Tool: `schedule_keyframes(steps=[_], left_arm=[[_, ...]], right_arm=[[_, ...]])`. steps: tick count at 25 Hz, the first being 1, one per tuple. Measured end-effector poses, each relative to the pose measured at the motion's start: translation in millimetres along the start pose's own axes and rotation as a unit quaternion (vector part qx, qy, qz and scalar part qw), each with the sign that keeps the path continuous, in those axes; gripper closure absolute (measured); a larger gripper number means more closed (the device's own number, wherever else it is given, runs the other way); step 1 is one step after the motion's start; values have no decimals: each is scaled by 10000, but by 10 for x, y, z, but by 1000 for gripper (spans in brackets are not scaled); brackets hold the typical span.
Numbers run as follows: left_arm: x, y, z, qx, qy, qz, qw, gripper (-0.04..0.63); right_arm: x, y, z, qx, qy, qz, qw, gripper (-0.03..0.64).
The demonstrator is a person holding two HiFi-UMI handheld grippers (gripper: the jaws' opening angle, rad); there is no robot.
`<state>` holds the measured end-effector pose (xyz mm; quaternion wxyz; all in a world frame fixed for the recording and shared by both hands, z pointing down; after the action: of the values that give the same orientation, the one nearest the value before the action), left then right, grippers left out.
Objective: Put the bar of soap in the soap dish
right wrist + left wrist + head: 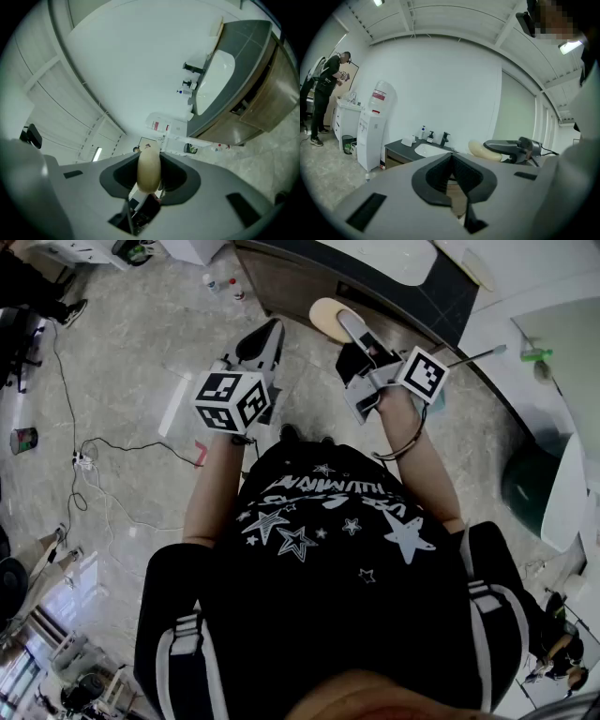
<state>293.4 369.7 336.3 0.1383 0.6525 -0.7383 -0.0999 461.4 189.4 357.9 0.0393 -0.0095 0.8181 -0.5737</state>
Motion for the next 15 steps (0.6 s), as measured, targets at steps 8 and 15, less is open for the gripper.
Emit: schedule_keyframes(steps=[8, 15], left_arm=[[-136, 292, 71, -9, -81, -70, 9999, 583], [-164, 507, 141, -12, -71, -92, 9999, 583]], right_arm=[[184, 42, -117, -70, -150, -42, 9999, 497], [283, 27, -77, -138, -249, -153, 9995, 497]])
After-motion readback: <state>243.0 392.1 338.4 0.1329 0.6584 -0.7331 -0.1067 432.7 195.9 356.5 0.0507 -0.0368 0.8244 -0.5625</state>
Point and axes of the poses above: the fingertips, and each gripper's own axes: x forward along the fingers, y to its left, z out of its top, the point moved 10 cm from there along -x, backward along the fingers, and after that the axes turned 1 degree about -z, right-handed, at the moved point
